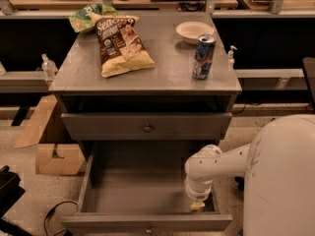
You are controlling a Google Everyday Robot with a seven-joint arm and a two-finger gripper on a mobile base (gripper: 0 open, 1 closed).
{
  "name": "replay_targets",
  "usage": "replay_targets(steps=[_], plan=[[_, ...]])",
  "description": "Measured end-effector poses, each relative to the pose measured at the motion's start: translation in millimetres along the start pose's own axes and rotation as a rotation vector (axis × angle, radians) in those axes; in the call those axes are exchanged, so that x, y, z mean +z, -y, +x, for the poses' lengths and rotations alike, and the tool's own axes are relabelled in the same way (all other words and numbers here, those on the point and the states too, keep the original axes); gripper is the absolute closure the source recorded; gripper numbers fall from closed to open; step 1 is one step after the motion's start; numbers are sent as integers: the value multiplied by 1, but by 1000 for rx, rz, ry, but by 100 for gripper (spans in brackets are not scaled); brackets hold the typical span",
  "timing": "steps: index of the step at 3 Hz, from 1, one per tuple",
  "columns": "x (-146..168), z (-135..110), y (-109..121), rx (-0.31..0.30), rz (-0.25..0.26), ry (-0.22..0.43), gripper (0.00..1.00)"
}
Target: Open middle drawer
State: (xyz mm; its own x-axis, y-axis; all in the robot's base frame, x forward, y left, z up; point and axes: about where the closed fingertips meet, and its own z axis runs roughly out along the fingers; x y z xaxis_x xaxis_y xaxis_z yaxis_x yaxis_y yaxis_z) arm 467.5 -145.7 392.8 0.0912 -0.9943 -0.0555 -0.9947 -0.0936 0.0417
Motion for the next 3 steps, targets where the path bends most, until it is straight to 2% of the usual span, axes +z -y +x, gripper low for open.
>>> replay_targets(steps=[1,2,3], plan=[[1,0,-1,0,-4,0,50],[2,0,-2,0,-6,0,73],[13,0,53,-27,-10,-2,100]])
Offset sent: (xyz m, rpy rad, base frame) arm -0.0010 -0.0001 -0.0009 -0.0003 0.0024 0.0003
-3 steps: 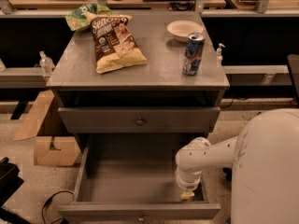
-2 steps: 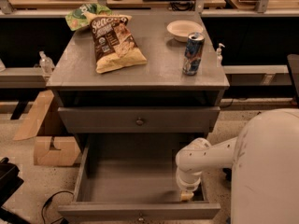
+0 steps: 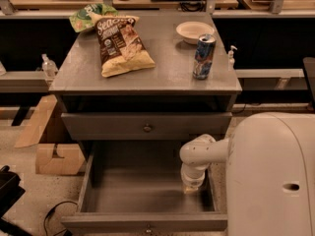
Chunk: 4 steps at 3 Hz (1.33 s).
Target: Open middle drawer
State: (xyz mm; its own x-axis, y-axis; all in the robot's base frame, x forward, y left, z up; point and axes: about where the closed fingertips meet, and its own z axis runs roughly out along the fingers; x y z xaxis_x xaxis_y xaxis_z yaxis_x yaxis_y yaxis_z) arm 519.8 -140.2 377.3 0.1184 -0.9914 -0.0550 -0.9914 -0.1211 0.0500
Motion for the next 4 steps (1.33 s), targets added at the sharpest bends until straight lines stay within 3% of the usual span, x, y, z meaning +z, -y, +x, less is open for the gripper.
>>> replay_targets(steps=[1,2,3,4], plan=[[-1,0,4,1,7,2,100],[0,6,-52,70,-32,-2,100],[2,17,-124,169,-110,4,100],[2,17,-120,169,-111,4,100]])
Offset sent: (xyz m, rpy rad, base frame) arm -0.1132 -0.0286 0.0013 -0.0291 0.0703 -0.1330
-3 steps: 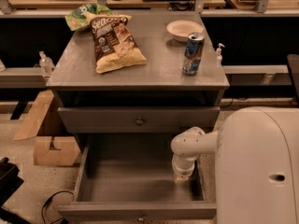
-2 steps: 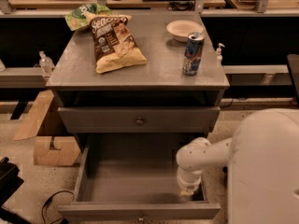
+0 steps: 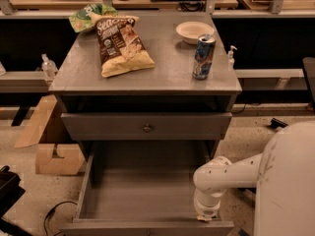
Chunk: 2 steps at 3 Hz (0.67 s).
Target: Open middle drawer
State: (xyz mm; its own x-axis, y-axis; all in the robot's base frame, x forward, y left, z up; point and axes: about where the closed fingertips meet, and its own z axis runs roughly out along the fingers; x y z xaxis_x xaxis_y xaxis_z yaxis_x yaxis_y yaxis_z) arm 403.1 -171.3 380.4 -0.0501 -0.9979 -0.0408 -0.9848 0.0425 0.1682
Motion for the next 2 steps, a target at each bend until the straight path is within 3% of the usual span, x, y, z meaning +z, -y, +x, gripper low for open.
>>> replay_targets(steps=[1,2], plan=[[0,1,-4,4,-6,-1,100],[0,1,-3,4,-6,-1,84]])
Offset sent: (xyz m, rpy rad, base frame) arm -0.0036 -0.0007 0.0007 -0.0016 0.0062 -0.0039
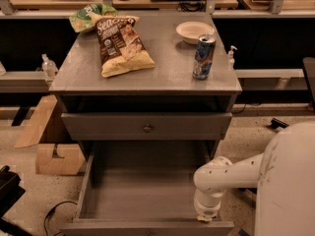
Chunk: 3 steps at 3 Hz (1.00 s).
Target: Open middle drawer
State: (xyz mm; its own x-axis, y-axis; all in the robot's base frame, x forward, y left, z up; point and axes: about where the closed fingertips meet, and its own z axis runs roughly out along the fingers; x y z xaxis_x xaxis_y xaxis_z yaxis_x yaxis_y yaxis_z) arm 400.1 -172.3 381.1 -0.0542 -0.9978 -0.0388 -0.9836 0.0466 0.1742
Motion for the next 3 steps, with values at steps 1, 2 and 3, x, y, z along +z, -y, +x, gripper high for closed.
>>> replay_targets(steps=[1,2,3], plan=[[0,0,0,0,0,0,61],[0,0,0,0,0,0,30],[0,0,1,0,0,0,6]])
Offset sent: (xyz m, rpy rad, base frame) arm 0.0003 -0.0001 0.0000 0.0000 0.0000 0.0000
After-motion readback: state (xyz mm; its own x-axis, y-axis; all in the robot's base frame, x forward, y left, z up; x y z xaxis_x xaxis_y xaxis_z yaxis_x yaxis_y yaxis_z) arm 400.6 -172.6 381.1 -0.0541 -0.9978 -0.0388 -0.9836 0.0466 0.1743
